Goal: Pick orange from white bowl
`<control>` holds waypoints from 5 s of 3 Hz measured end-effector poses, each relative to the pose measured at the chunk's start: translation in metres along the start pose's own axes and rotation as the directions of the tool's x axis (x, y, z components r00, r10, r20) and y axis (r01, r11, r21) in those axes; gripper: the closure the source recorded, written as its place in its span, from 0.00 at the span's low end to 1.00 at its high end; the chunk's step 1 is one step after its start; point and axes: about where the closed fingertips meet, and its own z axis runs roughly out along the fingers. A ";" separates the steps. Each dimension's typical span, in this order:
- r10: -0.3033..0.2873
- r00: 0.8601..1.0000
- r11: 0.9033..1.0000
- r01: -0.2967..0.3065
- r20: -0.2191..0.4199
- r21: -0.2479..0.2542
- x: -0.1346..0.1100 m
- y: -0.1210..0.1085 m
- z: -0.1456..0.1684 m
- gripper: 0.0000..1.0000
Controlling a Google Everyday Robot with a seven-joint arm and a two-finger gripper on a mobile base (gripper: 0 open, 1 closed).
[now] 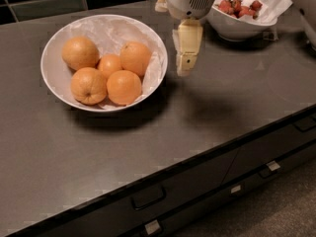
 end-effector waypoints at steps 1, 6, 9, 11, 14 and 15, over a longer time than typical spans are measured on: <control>-0.041 0.999 0.999 0.041 0.009 0.000 -0.017 -0.009 0.004 0.00; -0.157 0.983 0.984 0.164 0.091 -0.066 -0.066 -0.038 0.043 0.24; -0.160 0.982 0.983 0.168 0.100 -0.079 -0.068 -0.048 0.058 0.27; -0.141 0.985 0.983 0.151 0.099 -0.102 -0.060 -0.050 0.076 0.26; -0.134 0.985 0.983 0.146 0.107 -0.113 -0.053 -0.052 0.097 0.29; -0.127 0.986 0.984 0.139 0.109 -0.109 -0.050 -0.058 0.100 0.29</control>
Offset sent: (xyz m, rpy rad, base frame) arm 0.0096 0.0544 -0.0028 0.0017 0.0405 0.1501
